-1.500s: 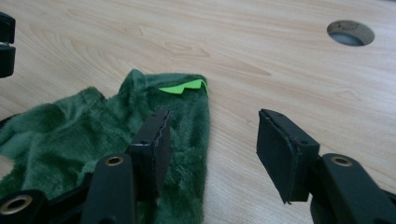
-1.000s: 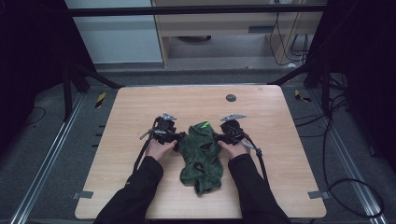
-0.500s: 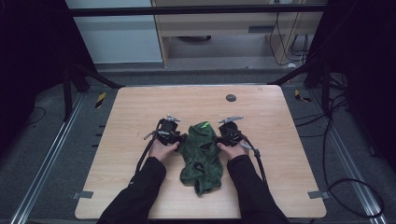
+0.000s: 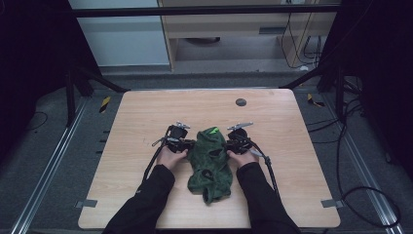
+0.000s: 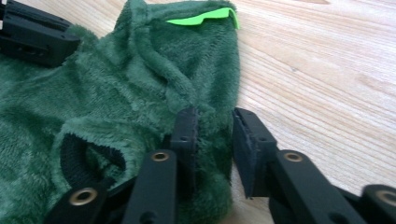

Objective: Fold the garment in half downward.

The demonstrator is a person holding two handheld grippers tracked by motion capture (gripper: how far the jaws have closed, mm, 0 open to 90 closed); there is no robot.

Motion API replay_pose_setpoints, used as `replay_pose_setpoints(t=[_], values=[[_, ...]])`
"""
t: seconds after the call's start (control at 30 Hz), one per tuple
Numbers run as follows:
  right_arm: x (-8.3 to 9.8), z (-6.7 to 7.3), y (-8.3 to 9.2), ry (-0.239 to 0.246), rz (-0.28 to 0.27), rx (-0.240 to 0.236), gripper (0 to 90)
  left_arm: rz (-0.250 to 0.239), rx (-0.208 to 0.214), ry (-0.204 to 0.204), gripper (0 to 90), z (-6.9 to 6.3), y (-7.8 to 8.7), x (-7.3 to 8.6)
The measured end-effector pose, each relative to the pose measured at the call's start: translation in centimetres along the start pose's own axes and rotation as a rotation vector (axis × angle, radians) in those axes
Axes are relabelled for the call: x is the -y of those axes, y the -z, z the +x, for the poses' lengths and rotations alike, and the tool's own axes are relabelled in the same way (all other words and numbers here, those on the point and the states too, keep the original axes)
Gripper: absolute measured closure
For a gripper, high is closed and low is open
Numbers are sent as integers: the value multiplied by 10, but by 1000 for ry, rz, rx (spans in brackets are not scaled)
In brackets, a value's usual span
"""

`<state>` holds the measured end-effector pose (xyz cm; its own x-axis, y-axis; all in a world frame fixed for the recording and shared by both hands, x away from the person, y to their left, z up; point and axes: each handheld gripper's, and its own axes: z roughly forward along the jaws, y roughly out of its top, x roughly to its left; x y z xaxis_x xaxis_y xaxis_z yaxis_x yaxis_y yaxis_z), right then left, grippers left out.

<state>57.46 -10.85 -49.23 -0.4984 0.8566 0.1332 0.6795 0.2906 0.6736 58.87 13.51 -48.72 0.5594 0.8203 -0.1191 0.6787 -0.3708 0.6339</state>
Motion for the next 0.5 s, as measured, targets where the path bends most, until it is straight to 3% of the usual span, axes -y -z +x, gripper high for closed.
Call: replay_pose_setpoints(t=[0.27, 0.5], values=[[-1, 1, 1, 1, 8, -14, 831, 4, 0, 0, 837, -3, 1, -1], [-3, 1, 4, 11, -10, -12, 848, -17, -5, 3, 846, -5, 8, -3]])
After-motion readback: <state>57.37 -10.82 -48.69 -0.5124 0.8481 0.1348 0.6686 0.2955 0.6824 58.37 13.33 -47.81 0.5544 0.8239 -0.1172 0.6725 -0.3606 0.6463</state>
